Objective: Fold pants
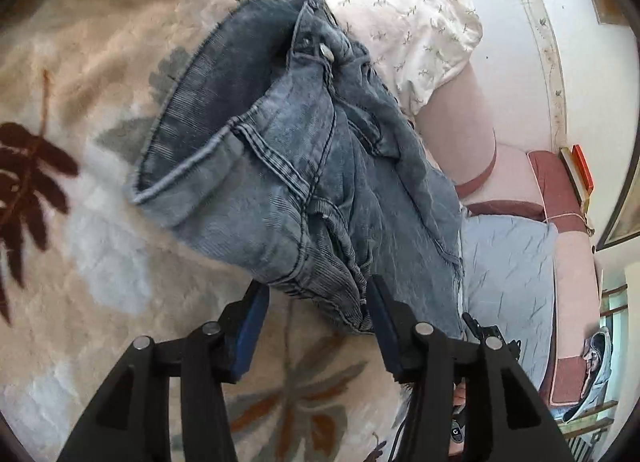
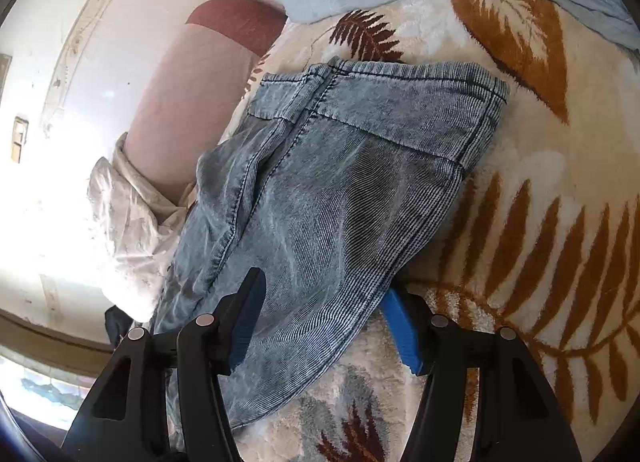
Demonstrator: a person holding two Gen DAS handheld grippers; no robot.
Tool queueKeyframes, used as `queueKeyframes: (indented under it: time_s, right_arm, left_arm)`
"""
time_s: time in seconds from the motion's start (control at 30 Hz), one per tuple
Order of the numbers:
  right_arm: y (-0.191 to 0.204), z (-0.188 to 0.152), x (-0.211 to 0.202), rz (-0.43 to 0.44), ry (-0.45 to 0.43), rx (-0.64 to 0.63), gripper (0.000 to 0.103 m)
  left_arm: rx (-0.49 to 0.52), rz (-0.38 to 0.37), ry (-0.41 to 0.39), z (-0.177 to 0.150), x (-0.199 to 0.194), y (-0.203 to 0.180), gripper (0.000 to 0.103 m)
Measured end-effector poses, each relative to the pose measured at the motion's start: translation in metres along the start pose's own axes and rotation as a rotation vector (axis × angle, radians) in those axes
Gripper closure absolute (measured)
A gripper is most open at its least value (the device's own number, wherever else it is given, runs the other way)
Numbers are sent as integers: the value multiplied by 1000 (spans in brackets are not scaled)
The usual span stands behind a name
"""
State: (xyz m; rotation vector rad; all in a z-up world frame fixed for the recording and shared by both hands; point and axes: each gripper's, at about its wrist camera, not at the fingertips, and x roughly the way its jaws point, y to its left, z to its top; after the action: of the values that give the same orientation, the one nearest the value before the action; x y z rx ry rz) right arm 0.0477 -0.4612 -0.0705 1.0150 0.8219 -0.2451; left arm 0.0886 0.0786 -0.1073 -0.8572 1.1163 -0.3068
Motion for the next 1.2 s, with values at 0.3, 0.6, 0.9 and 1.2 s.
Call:
queueKeyframes:
  time_s: [0.3, 0.6, 0.9, 1.2]
  right_arm:
    - [4, -3, 1, -11, -6, -11, 43]
    - [-7, 2, 4, 24, -1, 33, 54]
    - [-15, 3, 4, 16, -12, 45, 92]
    - [-11, -15, -33, 63, -80, 12, 94]
  left_arm:
    - [-31, 52, -27, 13, 14, 3, 52]
    - [49, 155, -96, 16, 17, -12, 86]
    - [134, 183, -141, 7, -3, -12, 87]
    - [170, 179, -173, -5, -31, -9, 87]
